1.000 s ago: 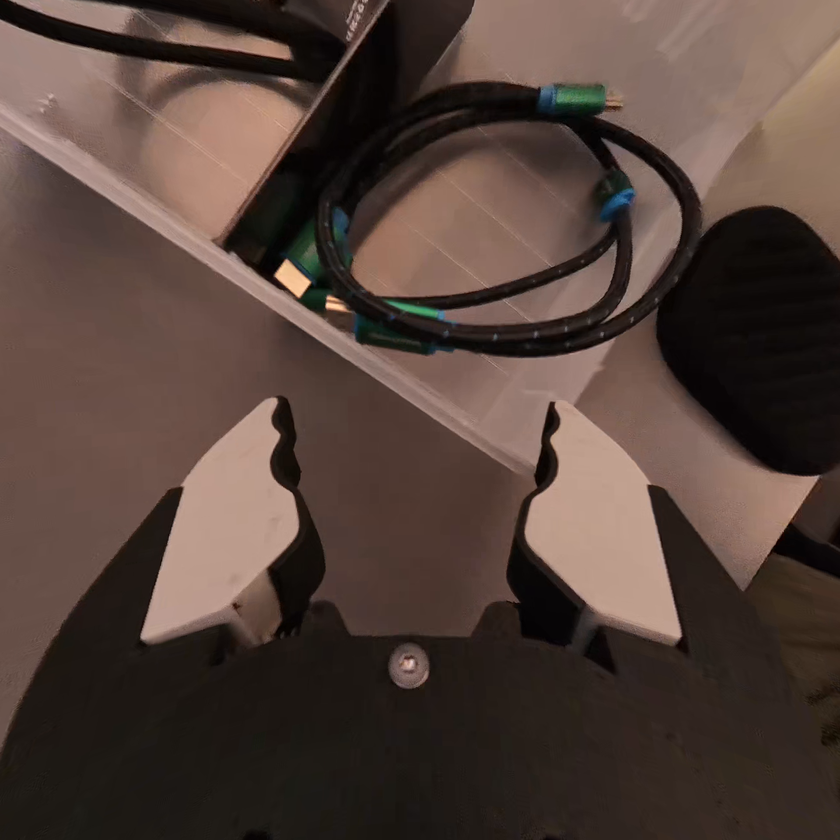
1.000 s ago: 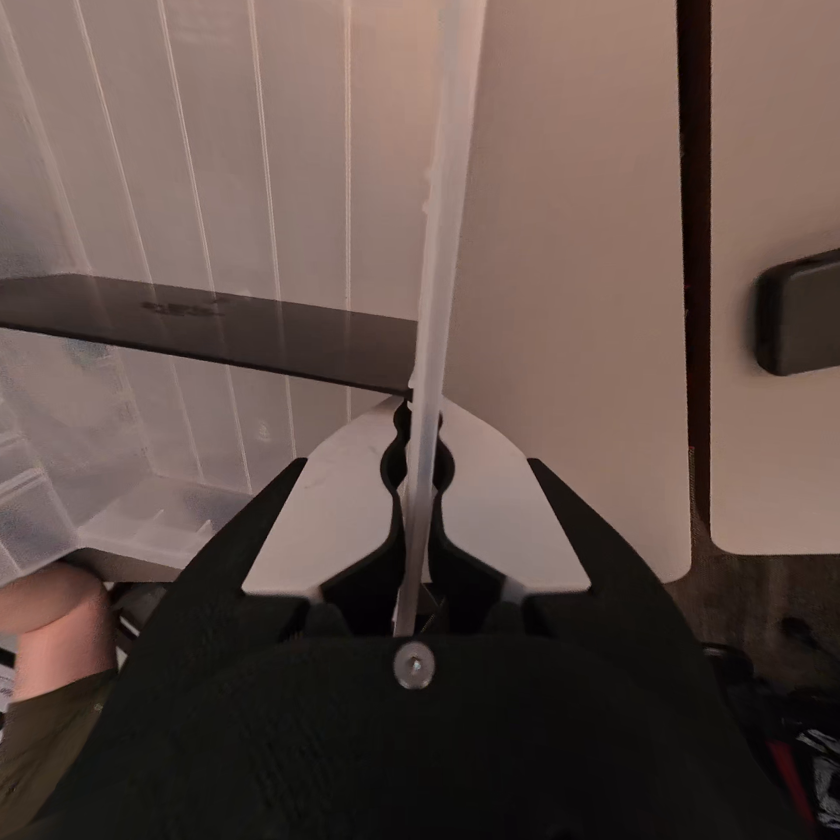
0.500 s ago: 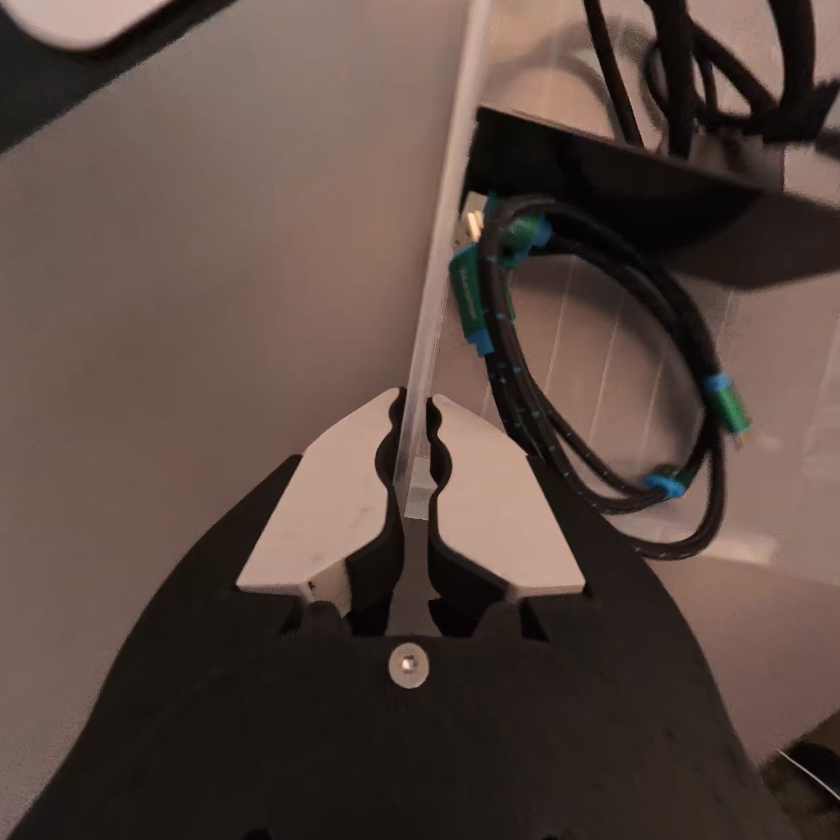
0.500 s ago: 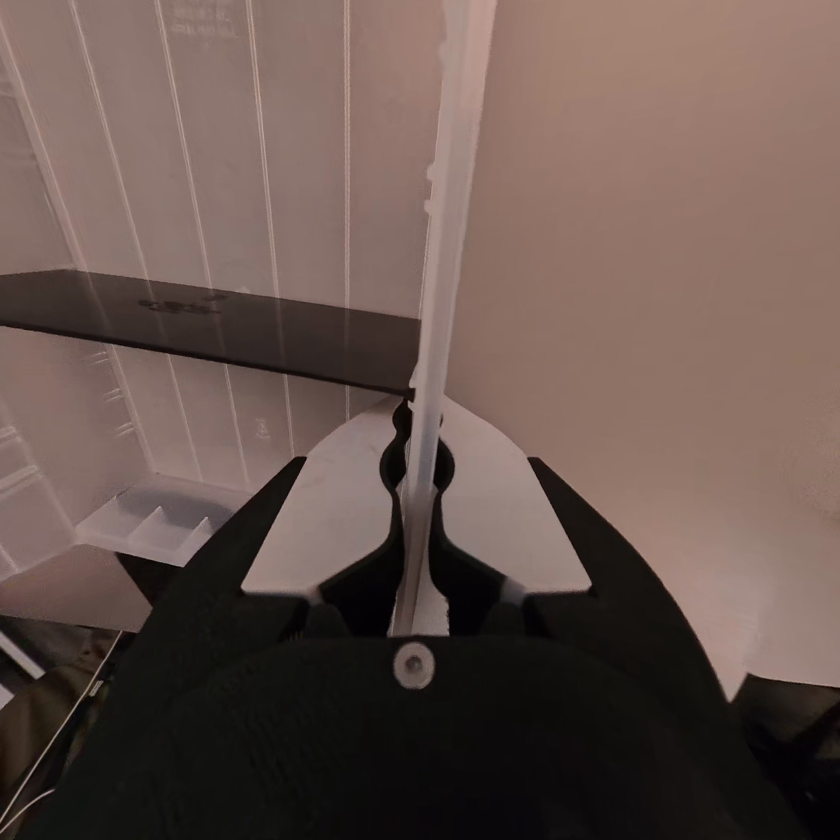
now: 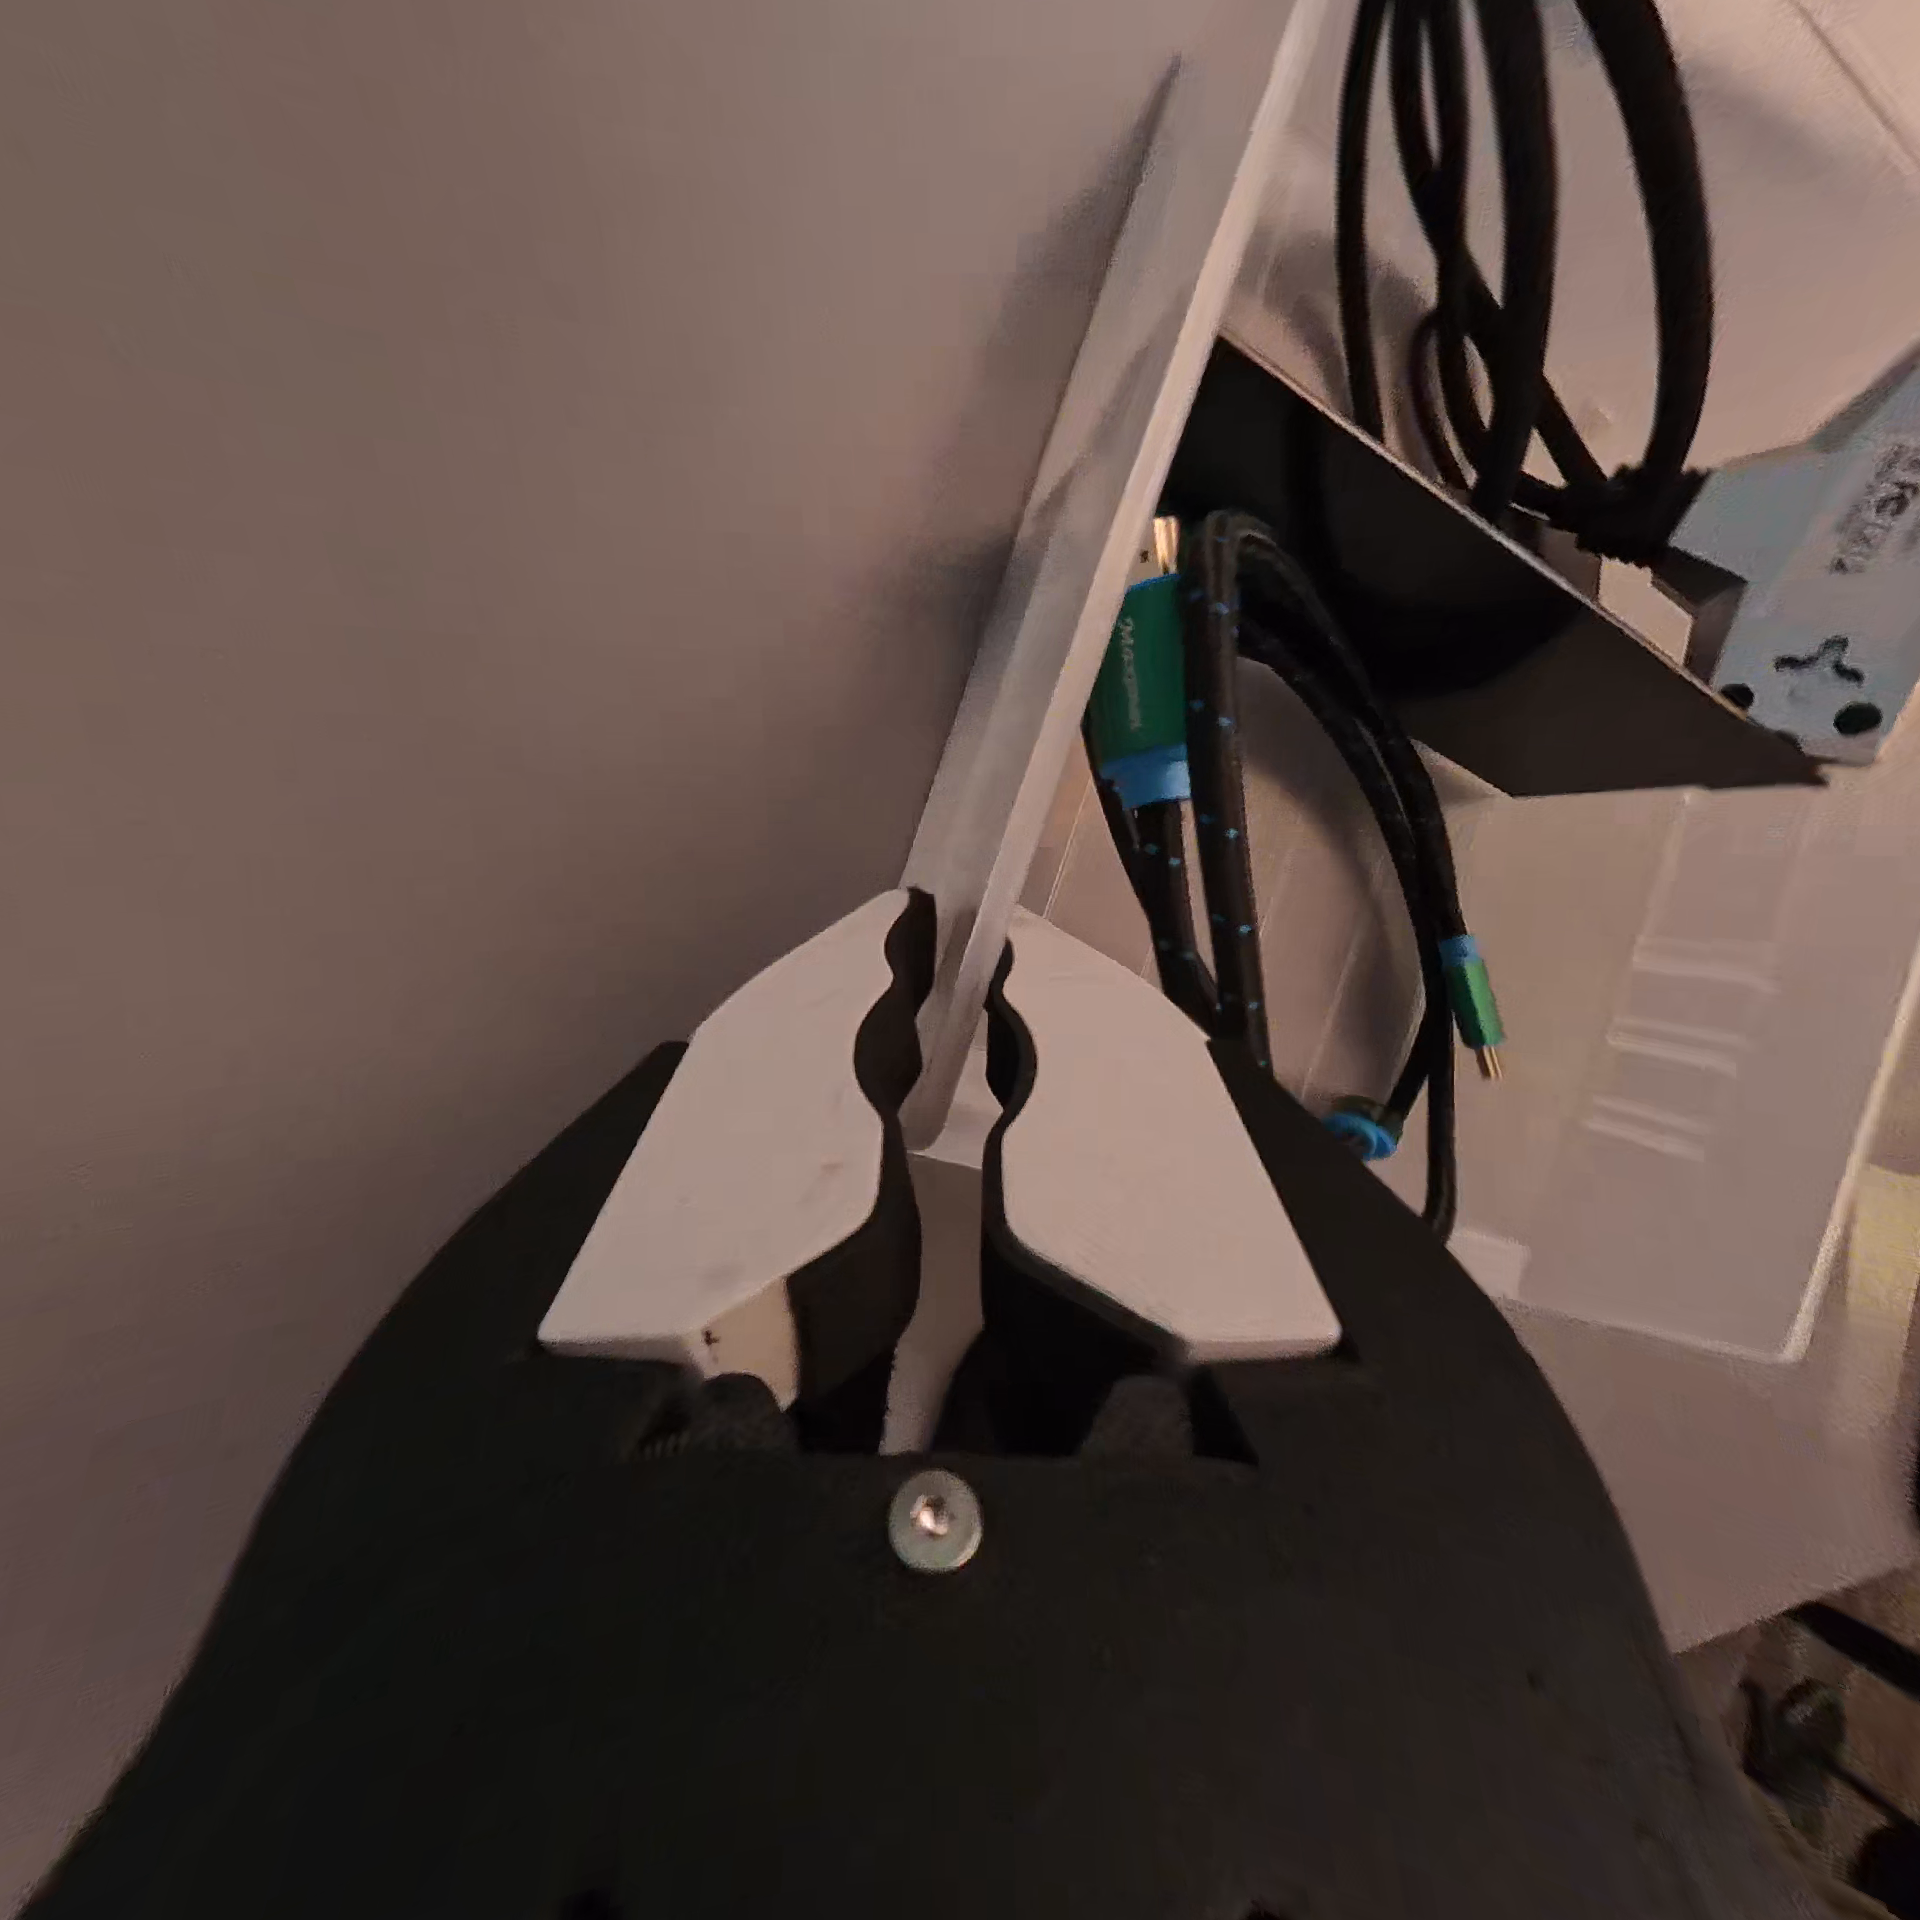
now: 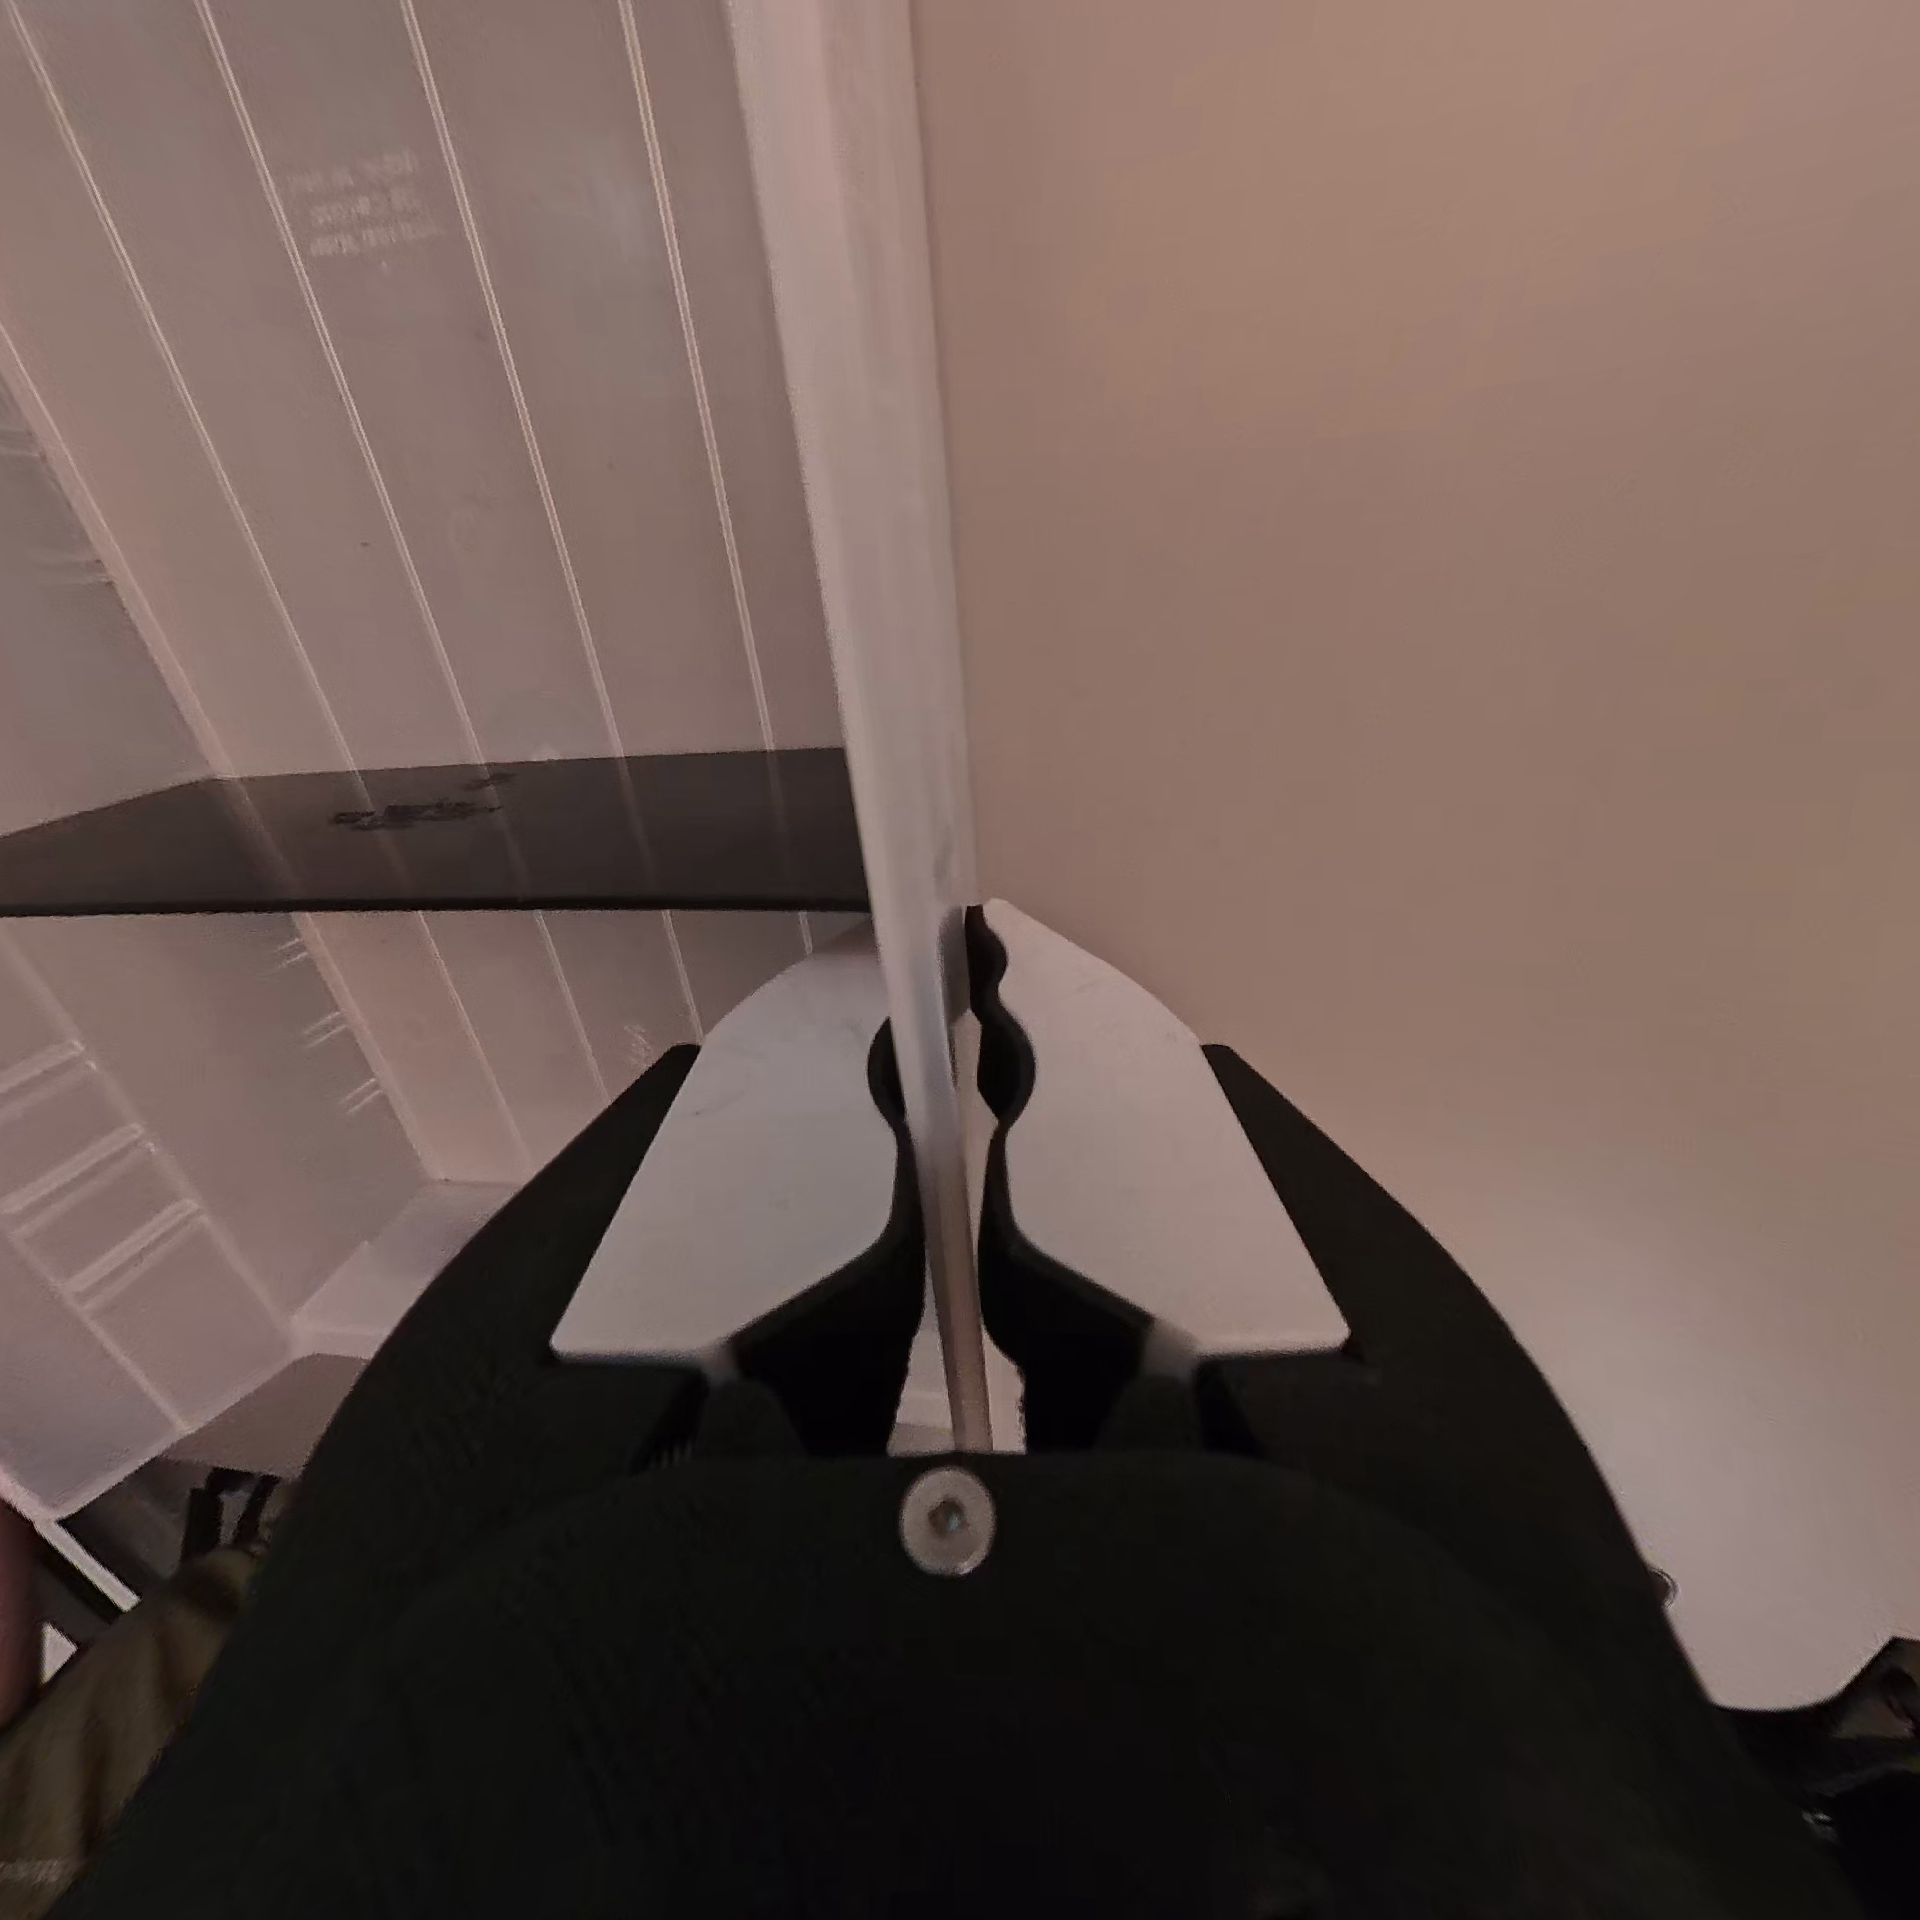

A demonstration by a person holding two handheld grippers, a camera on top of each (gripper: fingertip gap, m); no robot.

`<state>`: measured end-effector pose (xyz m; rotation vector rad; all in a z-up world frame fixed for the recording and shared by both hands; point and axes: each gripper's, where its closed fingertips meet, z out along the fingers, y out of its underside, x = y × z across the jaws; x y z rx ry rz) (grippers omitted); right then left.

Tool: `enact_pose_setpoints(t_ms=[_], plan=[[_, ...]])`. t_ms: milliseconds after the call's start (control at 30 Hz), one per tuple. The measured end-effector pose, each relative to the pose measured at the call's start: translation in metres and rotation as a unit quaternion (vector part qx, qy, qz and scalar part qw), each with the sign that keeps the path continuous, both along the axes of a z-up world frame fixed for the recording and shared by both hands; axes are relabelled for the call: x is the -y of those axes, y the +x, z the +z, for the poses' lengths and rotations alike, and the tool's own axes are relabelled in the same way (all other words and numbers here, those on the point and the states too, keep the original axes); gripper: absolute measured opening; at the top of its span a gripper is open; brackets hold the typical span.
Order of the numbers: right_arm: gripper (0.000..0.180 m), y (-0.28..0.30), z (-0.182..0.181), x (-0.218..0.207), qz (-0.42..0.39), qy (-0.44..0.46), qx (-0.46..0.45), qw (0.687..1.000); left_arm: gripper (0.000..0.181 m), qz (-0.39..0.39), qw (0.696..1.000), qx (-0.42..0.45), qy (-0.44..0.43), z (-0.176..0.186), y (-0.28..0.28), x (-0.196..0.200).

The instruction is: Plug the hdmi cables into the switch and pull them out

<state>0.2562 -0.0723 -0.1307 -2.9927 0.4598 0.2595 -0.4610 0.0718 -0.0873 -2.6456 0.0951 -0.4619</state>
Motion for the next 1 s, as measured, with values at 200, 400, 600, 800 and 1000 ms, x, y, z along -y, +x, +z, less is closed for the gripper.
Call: enact_pose_setpoints(t_ms=[200, 400, 600, 800, 1000], plan=[[0.006, 0.007, 0.000, -0.008, -0.025, -0.001, 0.002, 1.000, 0.004, 0.005, 0.999, -0.036, 0.009, 0.001, -0.029, 0.018], [0.006, 0.015, 0.000, -0.003, -0.024, -0.006, 0.010, 1.000, 0.005, -0.036, 0.999, -0.039, 0.012, 0.000, -0.028, 0.030], [0.006, 0.020, 0.000, 0.006, -0.022, -0.003, 0.012, 1.000, 0.007, -0.018, 1.000, -0.010, 0.013, 0.000, -0.032, 0.032], [0.006, 0.029, 0.000, 0.008, -0.025, 0.004, 0.025, 0.999, 0.005, -0.008, 1.000, -0.024, 0.013, 0.000, -0.036, 0.030], [0.005, 0.028, 0.000, 0.008, -0.004, 0.007, 0.023, 1.000, 0.005, -0.010, 1.000, -0.022, 0.003, 0.000, -0.035, 0.038]])
